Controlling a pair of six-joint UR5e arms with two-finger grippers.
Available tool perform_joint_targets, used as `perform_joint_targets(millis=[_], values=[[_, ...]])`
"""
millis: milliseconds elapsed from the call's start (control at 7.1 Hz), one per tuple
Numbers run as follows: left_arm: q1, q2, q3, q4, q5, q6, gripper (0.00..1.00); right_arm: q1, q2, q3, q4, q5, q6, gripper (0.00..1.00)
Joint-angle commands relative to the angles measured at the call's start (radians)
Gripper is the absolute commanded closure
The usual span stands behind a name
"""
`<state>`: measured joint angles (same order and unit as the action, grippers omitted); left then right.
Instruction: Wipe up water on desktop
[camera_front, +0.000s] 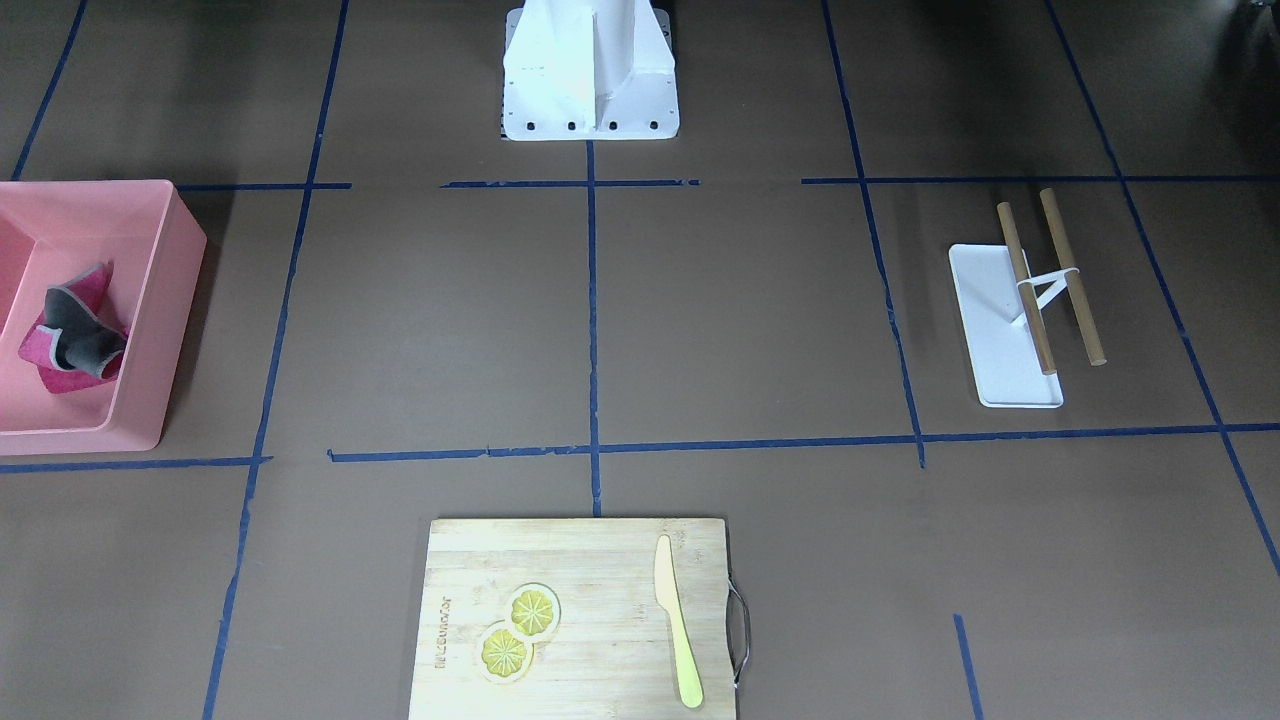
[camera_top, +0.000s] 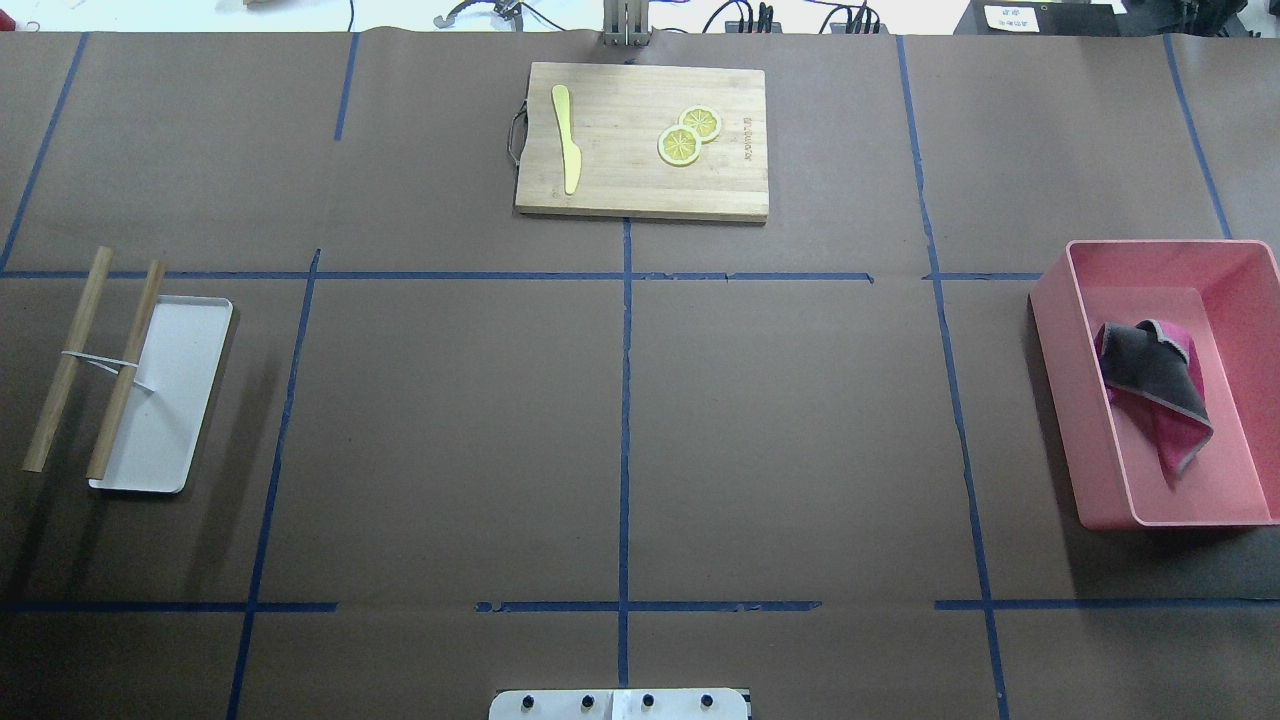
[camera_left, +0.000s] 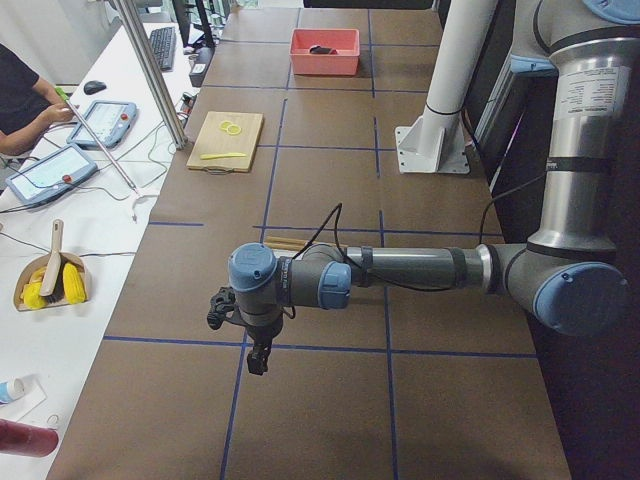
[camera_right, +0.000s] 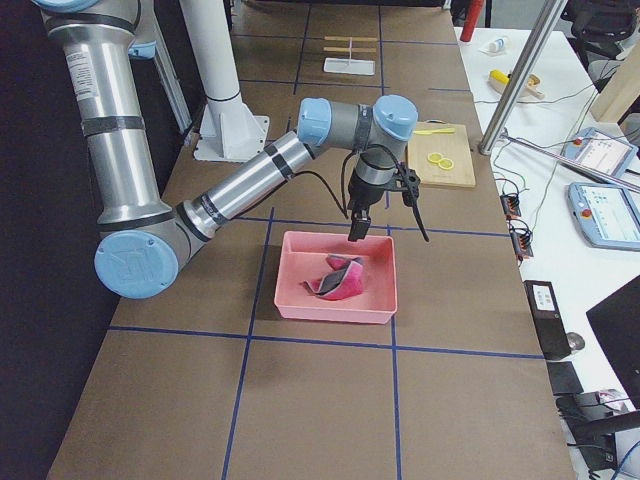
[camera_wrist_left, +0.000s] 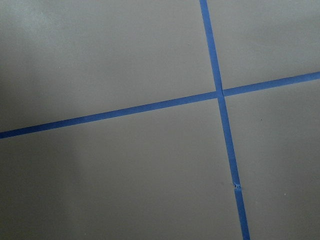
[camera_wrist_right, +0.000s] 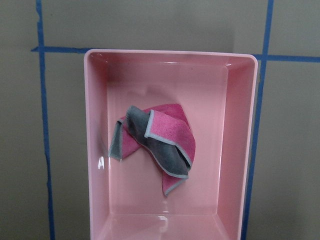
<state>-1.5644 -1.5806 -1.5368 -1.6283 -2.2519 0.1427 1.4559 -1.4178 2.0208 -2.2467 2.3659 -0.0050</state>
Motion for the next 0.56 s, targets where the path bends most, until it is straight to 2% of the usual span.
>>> perform_joint_targets(millis=[0, 282, 423], values=[[0.000, 0.005, 0.030, 0.008, -0.033, 0.000, 0.00, 0.060, -0.111, -0.071, 0.288, 0.049, -0.027, 0.00], [-0.025, 0.002, 0.023, 0.091, -0.075, -0.015, 0.00, 0.081, -0.118, -0.096, 0.328, 0.058, -0.024, 0.00], [-0.025, 0.004, 0.021, 0.093, -0.112, -0.024, 0.00, 0.099, -0.098, -0.096, 0.350, 0.056, -0.027, 0.00]])
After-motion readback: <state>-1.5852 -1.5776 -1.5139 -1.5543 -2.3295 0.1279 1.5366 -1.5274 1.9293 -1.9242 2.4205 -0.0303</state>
